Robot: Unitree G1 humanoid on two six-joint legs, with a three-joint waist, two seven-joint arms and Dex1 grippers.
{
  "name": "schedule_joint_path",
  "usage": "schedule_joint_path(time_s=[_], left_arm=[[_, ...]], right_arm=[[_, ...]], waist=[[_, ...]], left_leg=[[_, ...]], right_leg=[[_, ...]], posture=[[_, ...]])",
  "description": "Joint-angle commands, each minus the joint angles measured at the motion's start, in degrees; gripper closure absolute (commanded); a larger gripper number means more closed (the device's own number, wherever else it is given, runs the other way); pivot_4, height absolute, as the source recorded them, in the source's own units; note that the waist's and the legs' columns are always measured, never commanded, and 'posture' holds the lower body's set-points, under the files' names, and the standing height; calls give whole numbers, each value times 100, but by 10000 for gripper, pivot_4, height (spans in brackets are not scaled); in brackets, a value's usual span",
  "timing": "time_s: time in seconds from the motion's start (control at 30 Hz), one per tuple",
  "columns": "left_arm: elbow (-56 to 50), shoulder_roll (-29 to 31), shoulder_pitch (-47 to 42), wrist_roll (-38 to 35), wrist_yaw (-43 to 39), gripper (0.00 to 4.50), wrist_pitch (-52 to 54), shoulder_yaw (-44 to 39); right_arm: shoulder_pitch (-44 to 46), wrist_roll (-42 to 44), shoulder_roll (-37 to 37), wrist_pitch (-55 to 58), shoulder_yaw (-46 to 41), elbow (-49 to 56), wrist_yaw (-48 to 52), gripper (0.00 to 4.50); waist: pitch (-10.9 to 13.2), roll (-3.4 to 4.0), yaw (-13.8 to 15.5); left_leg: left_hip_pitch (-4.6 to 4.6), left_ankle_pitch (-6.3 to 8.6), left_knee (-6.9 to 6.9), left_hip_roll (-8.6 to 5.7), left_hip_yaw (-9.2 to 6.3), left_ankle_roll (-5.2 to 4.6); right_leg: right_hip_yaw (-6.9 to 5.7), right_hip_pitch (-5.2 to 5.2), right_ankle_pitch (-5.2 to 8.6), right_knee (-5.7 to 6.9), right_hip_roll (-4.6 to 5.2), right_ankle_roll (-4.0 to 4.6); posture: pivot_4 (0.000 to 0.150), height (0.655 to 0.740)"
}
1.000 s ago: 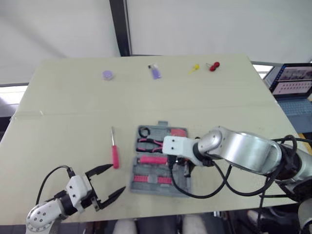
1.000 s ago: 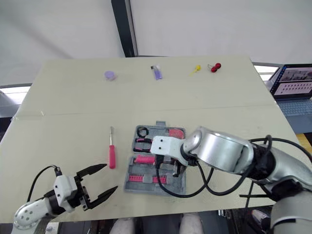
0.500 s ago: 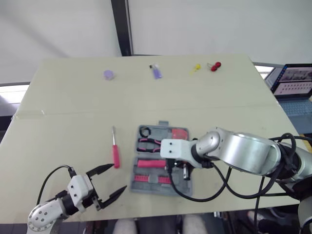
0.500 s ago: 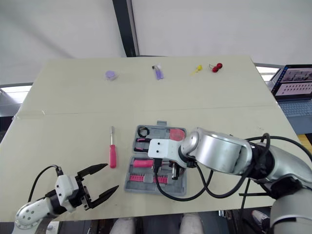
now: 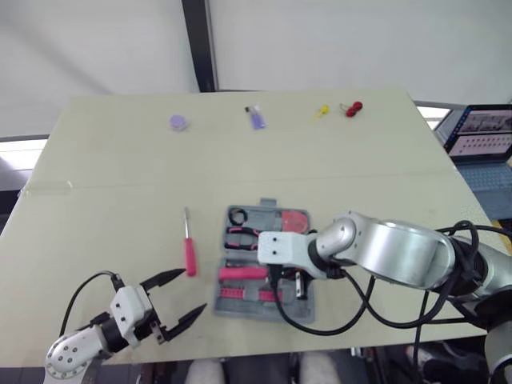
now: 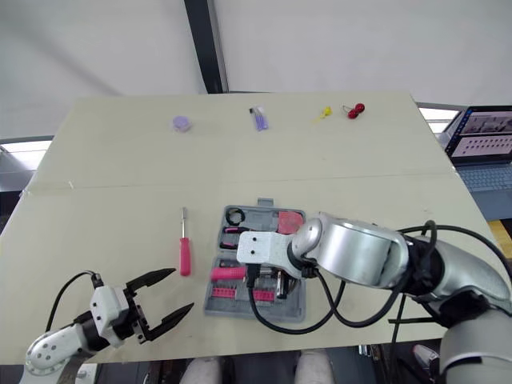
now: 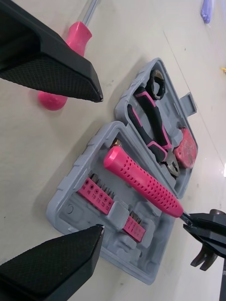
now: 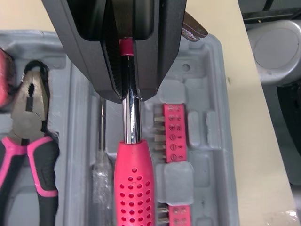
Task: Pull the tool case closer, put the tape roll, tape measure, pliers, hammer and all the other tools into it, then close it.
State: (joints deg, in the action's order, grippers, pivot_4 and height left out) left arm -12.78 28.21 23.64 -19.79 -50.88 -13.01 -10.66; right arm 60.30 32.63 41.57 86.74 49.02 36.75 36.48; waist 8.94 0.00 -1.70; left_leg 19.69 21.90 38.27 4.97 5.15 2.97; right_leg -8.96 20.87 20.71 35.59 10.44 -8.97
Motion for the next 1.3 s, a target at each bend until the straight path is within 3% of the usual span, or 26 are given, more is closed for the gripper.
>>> schedule_joint_path(time_s=[0.03, 1.3], left_arm=[[-44, 20, 81, 1, 28, 0, -140, -33], [309, 52, -85, 111, 32, 0, -382, 19]], right_arm=[[-32, -56, -109, 46, -47, 64, -47, 44326], [-448, -570, -325, -20, 150, -228, -212, 44326]], waist=[[0, 0, 2], [0, 0, -3]], left_leg=[[0, 0, 1, 0, 0, 0], [0, 0, 0, 0, 1, 0]], right_leg=[[0, 0, 0, 0, 0, 0], [0, 2, 0, 1, 0, 0]], posture=[[1500, 7400], [1500, 7400]])
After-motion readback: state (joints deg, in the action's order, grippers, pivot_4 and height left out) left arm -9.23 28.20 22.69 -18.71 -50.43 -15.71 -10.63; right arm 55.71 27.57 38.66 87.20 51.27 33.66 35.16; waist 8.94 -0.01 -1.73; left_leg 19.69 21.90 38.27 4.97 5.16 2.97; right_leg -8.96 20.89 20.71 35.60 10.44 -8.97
